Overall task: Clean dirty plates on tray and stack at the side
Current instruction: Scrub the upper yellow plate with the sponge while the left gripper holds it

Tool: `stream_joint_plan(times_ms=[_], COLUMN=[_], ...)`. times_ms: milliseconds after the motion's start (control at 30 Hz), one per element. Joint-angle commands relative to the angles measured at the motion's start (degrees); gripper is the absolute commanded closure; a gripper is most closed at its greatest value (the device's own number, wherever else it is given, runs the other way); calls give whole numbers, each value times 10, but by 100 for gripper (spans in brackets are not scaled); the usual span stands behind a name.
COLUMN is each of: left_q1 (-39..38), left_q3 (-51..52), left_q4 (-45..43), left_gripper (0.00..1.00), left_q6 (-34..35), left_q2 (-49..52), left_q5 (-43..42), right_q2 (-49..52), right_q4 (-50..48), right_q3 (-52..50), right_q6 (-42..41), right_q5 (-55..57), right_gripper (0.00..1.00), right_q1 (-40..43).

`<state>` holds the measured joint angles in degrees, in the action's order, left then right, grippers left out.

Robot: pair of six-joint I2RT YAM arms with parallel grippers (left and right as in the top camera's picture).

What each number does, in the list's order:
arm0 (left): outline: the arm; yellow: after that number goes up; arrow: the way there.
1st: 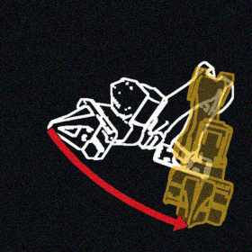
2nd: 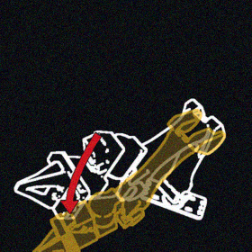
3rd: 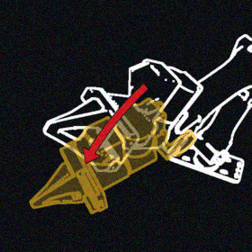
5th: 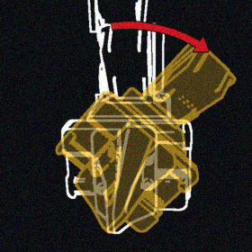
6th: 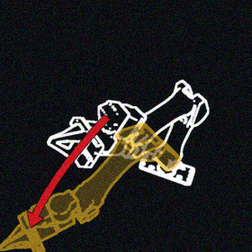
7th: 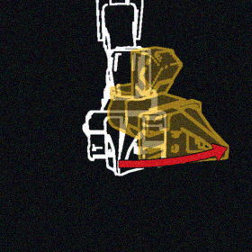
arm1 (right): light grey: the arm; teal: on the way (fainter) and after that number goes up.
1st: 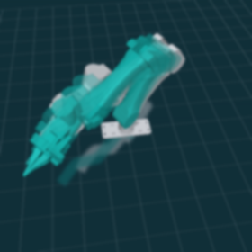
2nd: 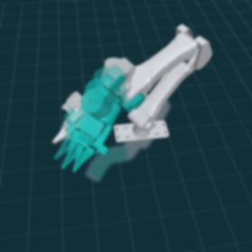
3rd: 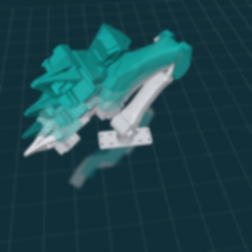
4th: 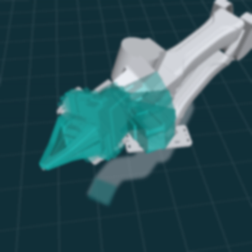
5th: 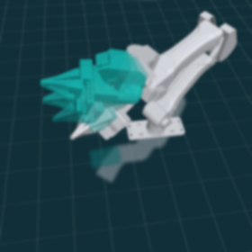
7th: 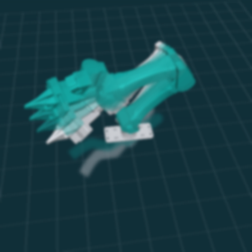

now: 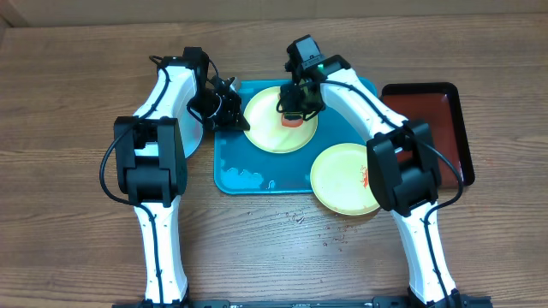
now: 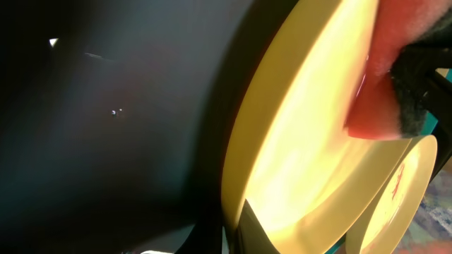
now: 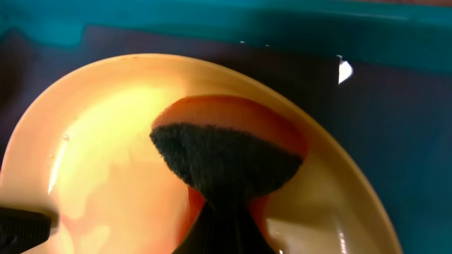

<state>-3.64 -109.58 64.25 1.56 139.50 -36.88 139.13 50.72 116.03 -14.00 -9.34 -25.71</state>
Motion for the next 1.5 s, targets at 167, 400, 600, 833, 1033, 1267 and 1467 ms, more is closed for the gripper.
stream_joint_plan(times_ms=[167, 400, 600, 833, 1033, 1267, 1467], left_q1=[1, 1, 2, 2, 2, 2, 2], left_q3=[22, 22, 22, 22, 22, 22, 22], left_q4=[2, 2, 2, 2, 2, 2, 1], left_gripper=[96, 96, 96, 96, 96, 96, 96], left_q6=[-9, -9, -7, -7, -7, -7, -7], left_q2=[18, 18, 18, 18, 18, 18, 18], left_q5=[45, 45, 45, 45, 49, 74, 73], right_q2=[14, 14, 14, 14, 14, 14, 14], right_q4=[-18, 24, 132, 207, 209, 118, 61], right_q3=[-10, -9, 13, 45, 76, 85, 84], right_q6=[23, 41, 79, 83, 80, 79, 78], right_q5=[16, -61, -59, 60, 134, 67, -138], right_gripper=[96, 96, 96, 96, 96, 96, 96], right_q1=[-39, -52, -42, -16, 4, 5, 0])
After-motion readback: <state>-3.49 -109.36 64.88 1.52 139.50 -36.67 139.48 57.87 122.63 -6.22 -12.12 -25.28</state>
